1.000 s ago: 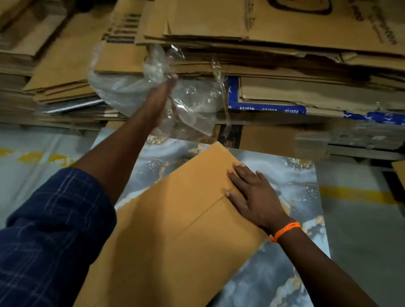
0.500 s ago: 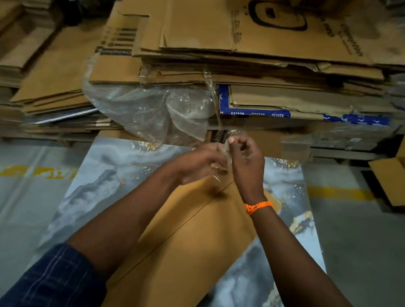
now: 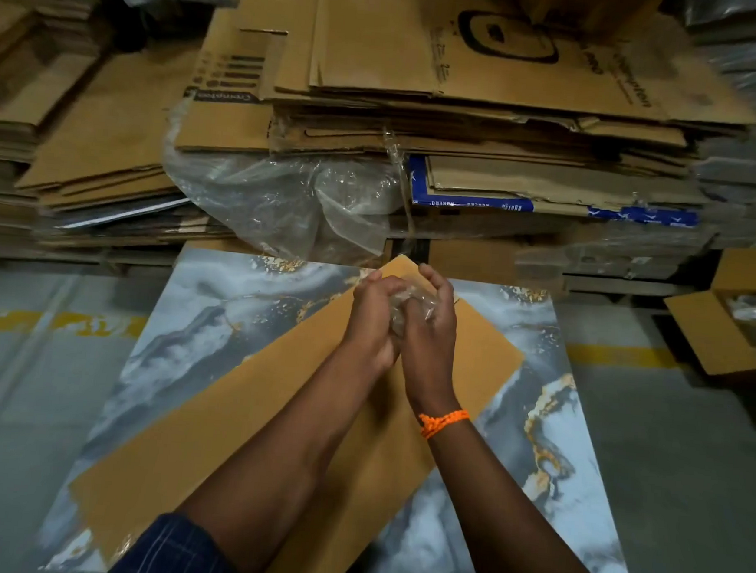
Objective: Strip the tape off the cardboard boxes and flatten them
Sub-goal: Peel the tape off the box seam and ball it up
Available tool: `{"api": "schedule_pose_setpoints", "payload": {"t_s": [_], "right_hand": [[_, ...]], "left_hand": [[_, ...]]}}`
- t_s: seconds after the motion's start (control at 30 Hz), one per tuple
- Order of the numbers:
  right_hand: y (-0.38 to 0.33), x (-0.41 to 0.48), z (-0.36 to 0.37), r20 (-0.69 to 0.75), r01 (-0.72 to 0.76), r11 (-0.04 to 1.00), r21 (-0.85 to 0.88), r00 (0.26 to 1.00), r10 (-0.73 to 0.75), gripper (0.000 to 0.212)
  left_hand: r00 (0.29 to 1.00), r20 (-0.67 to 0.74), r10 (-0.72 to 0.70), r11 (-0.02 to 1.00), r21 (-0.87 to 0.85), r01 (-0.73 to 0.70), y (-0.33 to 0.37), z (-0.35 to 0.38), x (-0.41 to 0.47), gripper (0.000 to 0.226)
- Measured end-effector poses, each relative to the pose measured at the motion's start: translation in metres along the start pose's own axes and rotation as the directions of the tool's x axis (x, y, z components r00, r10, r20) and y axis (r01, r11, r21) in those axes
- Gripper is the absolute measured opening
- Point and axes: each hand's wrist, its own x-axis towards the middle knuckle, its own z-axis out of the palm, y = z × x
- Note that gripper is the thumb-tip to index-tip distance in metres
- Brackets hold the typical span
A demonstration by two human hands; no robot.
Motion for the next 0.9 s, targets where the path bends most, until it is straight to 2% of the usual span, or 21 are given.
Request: {"api": "schedule_pose_setpoints", "payload": {"t_s": [0.07, 0.13, 0.2, 0.27, 0.33, 0.37, 0.4, 0.47, 0.5, 0.53, 0.6, 0.67, 0.73, 0.8, 0.9], "right_hand": [[0.0, -0.009, 0.004, 0.026, -0.007, 0.995, 0.1, 1.0, 0.004, 0.03], [-0.003, -0.014, 0.01, 0.004, -0.005, 0.987, 0.161, 1.0, 0.004, 0.035], [-0.001, -0.011, 0.017, -0.101, -0.016, 0.981, 0.195, 0.994, 0.036, 0.045], [0.004, -0.004, 0.024, -0.161, -0.049, 0.98, 0.191, 0.984, 0.081, 0.038], [0.008, 0.006, 0.032, -0.139, -0.144, 0.964, 0.224, 0.974, 0.178, 0.014], [0.01, 0.007, 0.037, -0.113, -0.183, 0.959, 0.215, 0.971, 0.21, 0.024], [0.011, 0.006, 0.042, -0.077, -0.182, 0.968, 0.17, 0.977, 0.198, 0.033], [0.007, -0.005, 0.051, 0.028, 0.048, 0.999, -0.018, 0.998, -0.047, 0.034], [0.006, -0.014, 0.054, 0.101, 0.173, 0.982, -0.077, 0.981, -0.165, 0.036], [0.008, -0.02, 0.055, 0.163, 0.246, 0.965, -0.089, 0.959, -0.23, 0.037], [0.008, -0.022, 0.049, 0.252, 0.253, 0.965, -0.065, 0.94, -0.23, 0.037], [0.006, -0.022, 0.031, 0.304, 0.158, 0.987, -0.016, 0.942, -0.146, 0.036], [0.003, -0.022, 0.005, 0.319, 0.064, 0.996, 0.058, 0.944, -0.079, 0.038], [0.0, -0.022, -0.023, 0.289, 0.03, 0.995, 0.095, 0.955, -0.057, 0.046], [-0.003, -0.018, -0.073, 0.102, 0.035, 0.99, 0.134, 0.994, -0.049, 0.042]], "left_hand": [[0.994, -0.063, 0.089, 0.987, 0.14, -0.079, -0.002, -0.008, -0.001, 0.05], [0.991, 0.007, 0.13, 0.961, 0.244, -0.128, -0.007, -0.018, -0.005, 0.052], [0.99, 0.096, 0.102, 0.955, 0.269, -0.124, -0.013, -0.023, -0.016, 0.047], [0.988, 0.142, 0.062, 0.994, 0.085, -0.075, -0.015, -0.031, -0.026, 0.046], [0.985, 0.171, 0.026, 0.99, -0.14, -0.002, -0.006, -0.045, -0.029, 0.052], [0.987, 0.158, 0.016, 0.979, -0.203, 0.016, 0.001, -0.052, -0.03, 0.056], [0.991, 0.136, 0.004, 0.975, -0.222, 0.026, 0.007, -0.058, -0.032, 0.059], [0.996, 0.088, -0.028, 0.97, -0.237, 0.048, 0.017, -0.068, -0.033, 0.073], [0.997, 0.065, -0.034, 0.973, -0.227, 0.048, 0.023, -0.071, -0.033, 0.081], [0.999, 0.047, -0.02, 0.976, -0.215, 0.03, 0.028, -0.072, -0.03, 0.083], [1.0, -0.01, 0.027, 0.99, -0.139, -0.028, 0.039, -0.065, -0.026, 0.081], [0.997, 0.003, 0.077, 0.997, -0.031, -0.077, 0.044, -0.046, -0.023, 0.089], [0.989, 0.031, 0.146, 0.987, 0.07, -0.148, 0.038, -0.012, -0.022, 0.086], [0.981, 0.031, 0.194, 0.964, 0.177, -0.196, 0.017, 0.029, -0.018, 0.088], [0.99, 0.075, 0.12, 0.954, 0.267, -0.136, -0.032, 0.076, 0.0, 0.124]]}}
